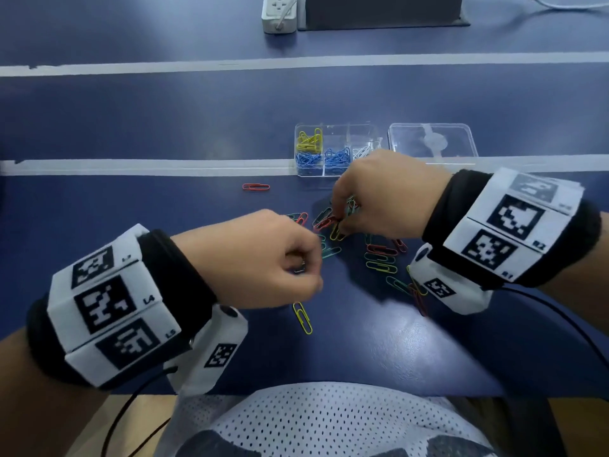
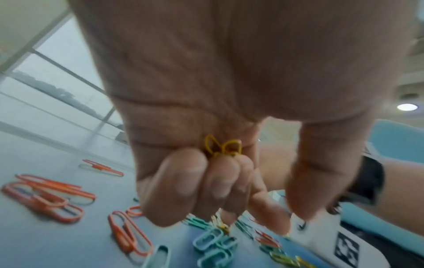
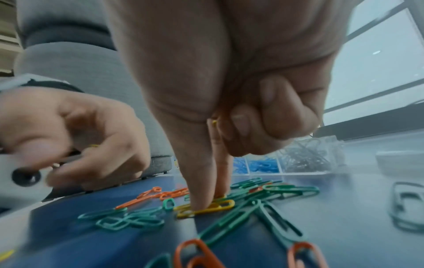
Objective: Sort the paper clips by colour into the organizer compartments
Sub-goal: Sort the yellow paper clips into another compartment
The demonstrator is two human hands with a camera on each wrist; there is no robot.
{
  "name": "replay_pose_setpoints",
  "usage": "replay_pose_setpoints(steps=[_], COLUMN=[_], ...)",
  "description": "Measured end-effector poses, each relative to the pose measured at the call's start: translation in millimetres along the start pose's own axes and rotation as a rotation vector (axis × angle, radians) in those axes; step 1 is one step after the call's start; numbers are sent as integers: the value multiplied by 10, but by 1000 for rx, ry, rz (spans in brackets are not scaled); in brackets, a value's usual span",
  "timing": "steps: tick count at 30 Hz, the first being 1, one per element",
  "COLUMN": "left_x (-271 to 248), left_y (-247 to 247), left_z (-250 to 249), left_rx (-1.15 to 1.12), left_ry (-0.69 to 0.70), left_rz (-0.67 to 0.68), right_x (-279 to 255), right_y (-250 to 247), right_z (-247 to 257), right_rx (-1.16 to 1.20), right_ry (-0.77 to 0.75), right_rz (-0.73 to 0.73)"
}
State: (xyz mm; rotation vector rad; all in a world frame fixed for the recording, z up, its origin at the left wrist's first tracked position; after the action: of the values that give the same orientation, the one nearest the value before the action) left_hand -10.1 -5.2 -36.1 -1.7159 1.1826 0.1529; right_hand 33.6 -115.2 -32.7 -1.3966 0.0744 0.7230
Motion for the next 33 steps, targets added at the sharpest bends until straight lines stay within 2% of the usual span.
replay_pose_setpoints(steps=[5, 9, 15, 22, 27, 33], left_x=[18, 58, 13, -7, 3, 79], left_y=[231, 275, 255, 157, -32, -269], left_z=[22, 23, 18, 27, 34, 108], left_rx=[220, 292, 284, 192, 124, 17], left_ry=[46, 48, 42, -3, -28, -79], left_rz=[119, 123, 107, 46, 4, -67], right_x=[-13, -45, -61, -43, -26, -44], right_y=[22, 21, 72, 155, 148, -31], right_z=[28, 43, 141, 159, 144, 17], right_rx=[-14, -44, -122, -137, -107, 73], right_ry=[-30, -71, -97, -52, -42, -29], right_rz=[28, 39, 100, 162, 139, 66])
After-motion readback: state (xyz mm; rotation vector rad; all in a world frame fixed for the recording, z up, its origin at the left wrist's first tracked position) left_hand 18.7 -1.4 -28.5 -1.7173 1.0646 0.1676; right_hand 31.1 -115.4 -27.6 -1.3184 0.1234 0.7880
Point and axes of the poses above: each hand's wrist, its own x-axis towards the middle knuckle, its own y-axis out of the palm, z = x × y, the point moved 6 cm from there along x, towards the middle knuckle, and after that the axes turned 12 degrees about z, right-handed, at the moved point
